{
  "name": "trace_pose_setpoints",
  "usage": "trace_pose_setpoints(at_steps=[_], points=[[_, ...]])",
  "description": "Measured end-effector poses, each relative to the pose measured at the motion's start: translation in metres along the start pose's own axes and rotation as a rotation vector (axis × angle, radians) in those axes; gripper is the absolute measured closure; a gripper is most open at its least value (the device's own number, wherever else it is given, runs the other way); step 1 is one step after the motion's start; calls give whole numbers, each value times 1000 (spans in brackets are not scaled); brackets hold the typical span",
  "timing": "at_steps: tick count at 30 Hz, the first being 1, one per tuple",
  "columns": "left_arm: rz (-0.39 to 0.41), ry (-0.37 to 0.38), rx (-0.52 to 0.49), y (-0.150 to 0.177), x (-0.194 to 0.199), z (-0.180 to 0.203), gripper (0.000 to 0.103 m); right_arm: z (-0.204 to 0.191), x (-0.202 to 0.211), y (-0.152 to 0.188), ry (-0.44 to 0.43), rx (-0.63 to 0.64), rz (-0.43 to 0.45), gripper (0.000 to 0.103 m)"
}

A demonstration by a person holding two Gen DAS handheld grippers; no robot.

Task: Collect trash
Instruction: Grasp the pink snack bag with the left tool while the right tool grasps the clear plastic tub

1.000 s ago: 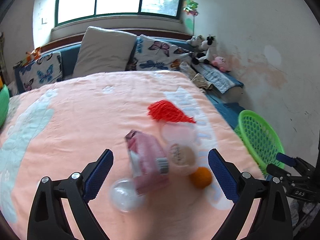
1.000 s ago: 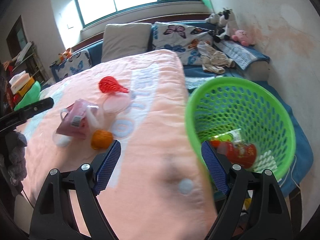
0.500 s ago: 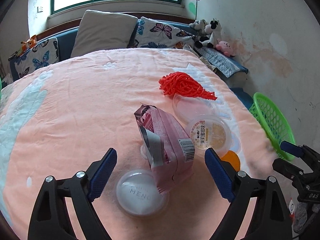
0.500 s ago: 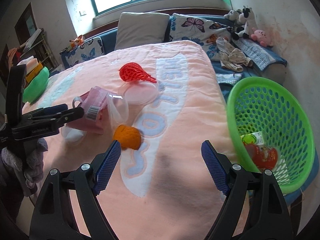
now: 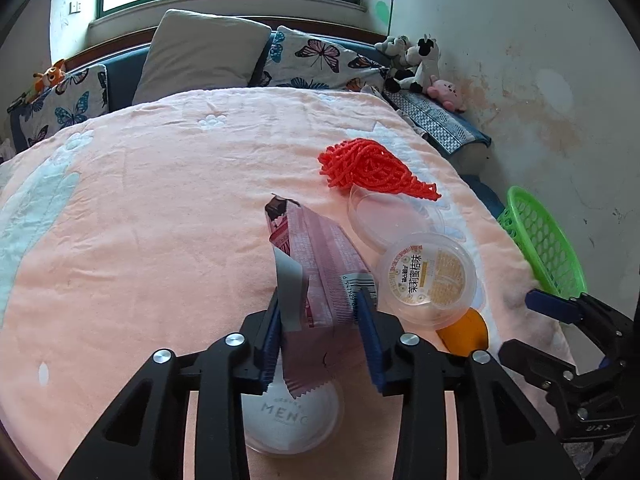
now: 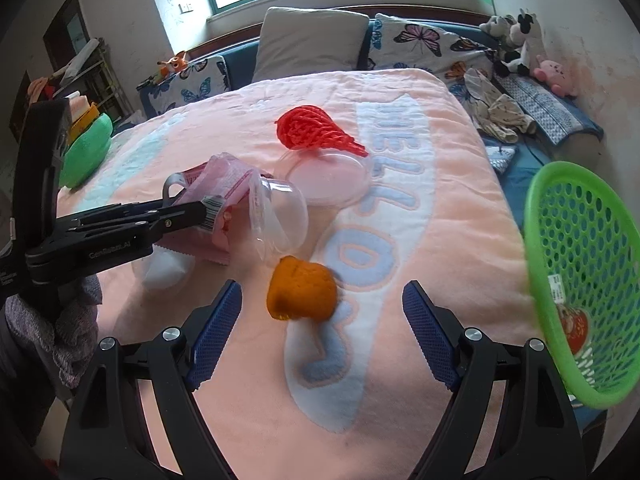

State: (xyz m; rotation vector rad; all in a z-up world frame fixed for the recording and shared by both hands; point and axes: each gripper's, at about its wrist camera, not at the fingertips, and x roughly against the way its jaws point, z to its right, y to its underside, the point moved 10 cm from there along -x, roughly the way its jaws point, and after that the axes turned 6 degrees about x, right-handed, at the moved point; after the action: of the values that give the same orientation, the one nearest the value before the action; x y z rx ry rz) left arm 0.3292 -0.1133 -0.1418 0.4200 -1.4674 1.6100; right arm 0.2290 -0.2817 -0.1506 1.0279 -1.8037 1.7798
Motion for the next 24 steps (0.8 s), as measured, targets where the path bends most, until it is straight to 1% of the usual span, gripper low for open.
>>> trace_pose_setpoints(at_steps=[4, 7, 12, 16, 18, 20, 21, 23, 24], points=[[27, 1, -1, -5, 10, -5, 72, -5, -8, -9, -30, -15, 5, 25], [43, 0, 7, -9, 17, -10, 73, -8, -17, -18, -49, -28, 4, 31], [70, -4, 15, -15, 29, -17, 73, -14, -35, -27, -55, -23, -9, 34], [87, -2, 22, -18, 38, -22, 73, -16, -48, -31, -59, -29, -14, 41], [94, -1, 23, -19, 41, -22, 73, -16, -53, -33, -67, -39, -17, 47], [96, -1, 22, -20, 43, -23, 73, -16, -57, -32, -73, -47, -23, 59], [97, -2, 21, -20, 43, -23, 73, -16, -58, -32, -77, -51, -24, 61], [97, -3, 19, -20, 44, -22, 73, -16, -56, -32, -82, -56, -20, 71], [98, -2, 19, -20, 44, -21, 73, -15, -55, -32, -85, -58, -18, 73]])
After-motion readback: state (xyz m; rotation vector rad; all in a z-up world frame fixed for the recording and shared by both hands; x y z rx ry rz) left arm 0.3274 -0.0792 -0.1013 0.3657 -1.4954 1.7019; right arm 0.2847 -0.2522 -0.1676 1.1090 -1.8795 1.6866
